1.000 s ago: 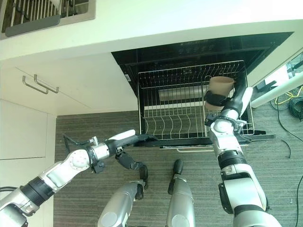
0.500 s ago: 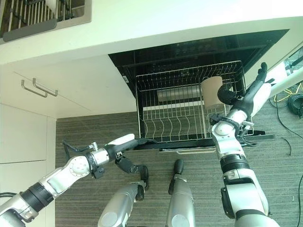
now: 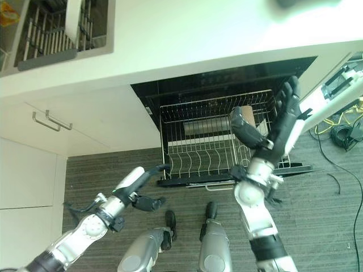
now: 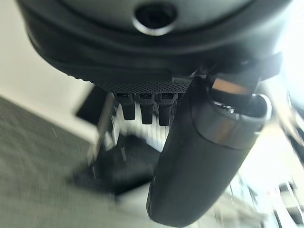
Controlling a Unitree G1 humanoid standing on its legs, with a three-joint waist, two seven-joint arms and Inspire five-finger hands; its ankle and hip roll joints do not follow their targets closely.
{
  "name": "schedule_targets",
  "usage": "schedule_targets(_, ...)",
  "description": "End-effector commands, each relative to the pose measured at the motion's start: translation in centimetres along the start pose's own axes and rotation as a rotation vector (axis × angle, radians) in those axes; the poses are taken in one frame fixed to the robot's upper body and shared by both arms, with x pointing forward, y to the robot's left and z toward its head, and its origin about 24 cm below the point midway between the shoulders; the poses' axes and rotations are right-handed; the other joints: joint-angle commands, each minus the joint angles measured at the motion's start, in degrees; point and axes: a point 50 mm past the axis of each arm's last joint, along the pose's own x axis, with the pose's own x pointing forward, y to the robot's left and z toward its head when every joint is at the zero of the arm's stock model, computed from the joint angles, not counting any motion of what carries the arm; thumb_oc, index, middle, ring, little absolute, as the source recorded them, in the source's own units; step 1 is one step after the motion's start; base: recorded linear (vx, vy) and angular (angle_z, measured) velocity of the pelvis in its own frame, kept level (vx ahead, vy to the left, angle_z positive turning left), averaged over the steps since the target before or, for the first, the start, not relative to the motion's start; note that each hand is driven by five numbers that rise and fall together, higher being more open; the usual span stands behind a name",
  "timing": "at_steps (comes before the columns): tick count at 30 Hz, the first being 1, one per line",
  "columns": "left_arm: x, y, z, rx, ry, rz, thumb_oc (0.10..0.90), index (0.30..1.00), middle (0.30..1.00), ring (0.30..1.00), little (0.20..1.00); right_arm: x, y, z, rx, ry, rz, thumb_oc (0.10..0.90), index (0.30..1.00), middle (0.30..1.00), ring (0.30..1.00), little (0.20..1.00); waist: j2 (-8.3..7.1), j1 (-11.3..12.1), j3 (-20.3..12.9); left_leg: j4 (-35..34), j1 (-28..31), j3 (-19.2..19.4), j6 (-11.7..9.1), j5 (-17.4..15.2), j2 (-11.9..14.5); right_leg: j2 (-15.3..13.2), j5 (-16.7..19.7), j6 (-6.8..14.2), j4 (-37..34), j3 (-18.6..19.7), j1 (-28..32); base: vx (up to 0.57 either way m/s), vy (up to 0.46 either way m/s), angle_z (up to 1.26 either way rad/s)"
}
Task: Place the dishes in the dishwasher.
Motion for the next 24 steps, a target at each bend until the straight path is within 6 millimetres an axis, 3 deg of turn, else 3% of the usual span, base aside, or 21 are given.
schedule_targets(1, -0.2, 5.4, 4.1, -0.102, -0.268, 0.417, 0.800, 0.900, 0.900, 0.900, 0.900, 1.3, -1.4, 5.0, 0.129, -0.307, 0.098, 0.800, 0.900, 0.900, 0.900, 0.900, -2.70, -0.59, -10.31, 4.33, 0.47, 3.32, -0.75, -1.48, 5.45, -0.75, -10.58, 1.39, 4.10, 1.09, 6.21, 0.17, -0.016, 0.28)
schedule_targets(3, -0.7, 6.4, 4.1, -0.159, -0.288, 0.506, 0.800, 0.900, 0.900, 0.900, 0.900, 0.7, -1.5, 4.9, 0.122, -0.300, 0.128, 0.800, 0.900, 0.900, 0.900, 0.900, -3.54, -0.21, -10.93, 4.33, 2.30, 2.49, -0.31, -1.18, 4.24, -0.58, -10.35, 0.86, 4.10, 1.40, 7.59, 0.13, 0.056, 0.37)
schedule_targets(5, -1.5, 7.6, 4.0, -0.231, -0.325, 0.640, 0.800, 0.900, 0.900, 0.900, 0.900, 0.2, -1.4, 4.6, 0.133, -0.286, 0.157, 0.800, 0.900, 0.900, 0.900, 0.900, -4.80, 1.13, -11.26, 4.33, 3.68, -0.82, 0.20, -0.94, 2.60, -0.39, -10.10, 0.38, 4.10, 2.40, 9.84, 0.11, 0.312, 0.14)
schedule_targets(6, -2.4, 8.7, 3.6, -0.314, -0.351, 0.763, 0.800, 0.900, 0.900, 0.900, 0.900, 0.1, -1.1, 4.5, 0.131, -0.291, 0.161, 0.800, 0.900, 0.900, 0.900, 0.900, -4.97, 2.14, -12.27, 4.33, 2.52, -3.60, -0.17, -0.44, 4.47, 0.20, -10.34, 0.47, 4.23, 2.52, 11.28, 0.16, 0.768, 0.15)
schedule_targets(8, -2.5, 9.2, 3.3, -0.338, -0.343, 0.811, 0.800, 0.900, 0.900, 0.900, 0.900, 0.4, -1.5, 4.5, 0.124, -0.287, 0.123, 0.800, 0.900, 0.900, 0.900, 0.900, -5.40, 1.82, -12.66, 4.33, 3.26, -3.12, -0.44, -0.57, 5.22, -0.78, -11.38, 0.87, 5.08, 2.02, 12.85, 0.12, 0.653, 0.22)
schedule_targets(11, -2.6, 9.1, 1.5, -0.418, -0.224, 0.780, 0.800, 0.900, 0.900, 0.900, 0.900, 0.0, -2.6, 4.2, 0.149, -0.248, 0.087, 0.800, 0.900, 0.900, 0.900, 0.900, -5.93, 1.82, -13.70, 4.33, 4.38, -2.59, 1.41, -2.16, 2.88, -4.00, -8.42, 2.75, 6.80, 1.99, 13.31, 0.10, 0.476, 0.57)
schedule_targets(12, -2.8, 8.8, 0.8, -0.416, -0.162, 0.745, 0.800, 0.900, 0.900, 0.900, 0.900, -0.3, -3.0, 4.0, 0.167, -0.226, 0.086, 0.800, 0.900, 0.900, 0.900, 0.900, -6.10, 2.13, -13.92, 4.33, 4.65, -2.27, 2.61, -2.89, 1.26, -5.95, -4.74, 3.11, 8.34, 2.01, 13.23, 0.12, 0.664, 0.21)
schedule_targets(13, -2.7, 7.9, -0.8, -0.407, -0.030, 0.658, 0.800, 0.900, 0.900, 0.900, 0.900, -0.7, -3.0, 3.9, 0.200, -0.193, 0.106, 0.800, 0.900, 0.900, 0.900, 0.900, -5.76, 2.04, -14.28, 4.33, 4.91, -1.66, 4.16, -3.93, -0.43, -7.69, 0.04, 3.74, 13.26, 2.19, 10.85, 0.13, 0.664, 0.14)
schedule_targets(15, -3.5, 6.1, -3.7, -0.357, 0.193, 0.540, 0.800, 0.900, 0.900, 0.900, 0.900, -1.0, -2.6, 3.6, 0.226, -0.170, 0.157, 0.800, 0.900, 0.900, 0.900, 0.900, -5.13, 2.96, -14.95, 4.33, 5.53, -0.38, 5.20, -5.54, -1.48, -7.51, 0.66, 4.78, 19.44, 0.73, 8.07, 0.16, 0.502, 0.09)
schedule_targets(16, -3.6, 6.0, -3.9, -0.354, 0.207, 0.531, 0.800, 0.900, 0.900, 0.900, 0.900, -1.0, -2.6, 3.6, 0.229, -0.167, 0.159, 0.800, 0.900, 0.900, 0.900, 0.900, -5.09, 3.09, -15.11, 4.33, 5.48, -0.19, 5.19, -5.69, -1.38, -7.19, 0.37, 4.74, 19.59, 0.69, 7.86, 0.05, 0.232, -0.35)
schedule_targets(17, -4.1, 5.5, -4.7, -0.345, 0.250, 0.508, 0.800, 0.900, 0.900, 0.900, 0.900, -0.9, -2.5, 3.7, 0.238, -0.164, 0.166, 0.800, 0.900, 0.900, 0.900, 0.900, -4.97, 3.17, -15.20, 4.33, 4.90, 0.74, 5.52, -5.37, -1.12, -5.17, 0.07, 4.26, 19.50, -0.28, 6.94, 0.02, 0.157, -0.46)
schedule_targets(18, -5.2, 3.9, -6.9, -0.355, 0.403, 0.429, 0.800, 0.900, 0.900, 0.900, 0.900, -0.5, -2.4, 3.8, 0.245, -0.163, 0.182, 0.800, 0.900, 0.900, 0.900, 0.900, -5.25, 3.27, -15.77, 4.33, 4.55, 2.15, 5.49, -6.02, -1.55, 0.73, -1.55, 4.70, 18.05, -2.32, 5.40, 0.01, 0.146, -0.60)
schedule_targets(20, -5.8, 3.0, -7.9, -0.353, 0.464, 0.398, 0.800, 0.900, 0.900, 0.900, 0.900, -0.3, -2.4, 3.8, 0.250, -0.164, 0.192, 0.800, 0.900, 0.900, 0.900, 0.900, -5.32, 3.45, -16.00, 4.33, 4.36, 2.62, 5.24, -6.14, -1.63, 2.61, -2.37, 4.54, 16.10, -3.85, 5.47, 0.07, 0.125, -0.39)
schedule_targets(21, -6.8, 1.1, -9.4, -0.364, 0.550, 0.363, 0.800, 0.900, 0.900, 0.900, 0.900, 0.3, -2.2, 4.1, 0.262, -0.176, 0.213, 0.800, 0.900, 0.900, 0.900, 0.900, -5.65, 3.73, -16.18, 4.33, 3.84, 2.97, 4.80, -6.28, -2.10, 5.17, -3.61, 4.00, 11.93, -5.85, 5.64, 0.12, 0.155, -0.81)
schedule_targets(22, -8.4, -2.0, -11.2, -0.382, 0.663, 0.305, 0.800, 0.900, 0.900, 0.900, 0.900, 1.2, -1.9, 4.5, 0.280, -0.189, 0.245, 0.800, 0.900, 0.900, 0.900, 0.900, -5.92, 3.71, -16.18, 4.33, 3.60, 3.03, 4.62, -6.81, -3.16, 7.07, -2.79, 3.66, 7.37, -7.57, 4.62, 0.13, 0.125, -0.93)
schedule_targets(23, -9.3, -3.5, -12.0, -0.410, 0.742, 0.269, 0.800, 0.900, 0.900, 0.900, 0.900, 1.5, -1.8, 4.6, 0.289, -0.195, 0.259, 0.800, 0.900, 0.900, 0.900, 0.900, -5.78, 3.61, -16.21, 4.33, 3.70, 3.44, 4.63, -7.14, -3.36, 6.74, -2.16, 3.76, 6.83, -8.83, 3.62, 0.20, 0.018, -1.34)
schedule_targets(24, -11.6, -6.5, -13.6, -0.449, 0.903, 0.195, 0.800, 0.900, 0.900, 0.900, 0.900, 1.8, -1.5, 4.8, 0.301, -0.192, 0.275, 0.800, 0.900, 0.900, 0.900, 0.900, -5.88, 3.23, -16.38, 4.33, 3.79, 4.03, 4.25, -7.29, -3.33, 7.25, -4.17, 2.59, 4.10, -8.83, 4.20, 0.31, -0.070, -0.46)
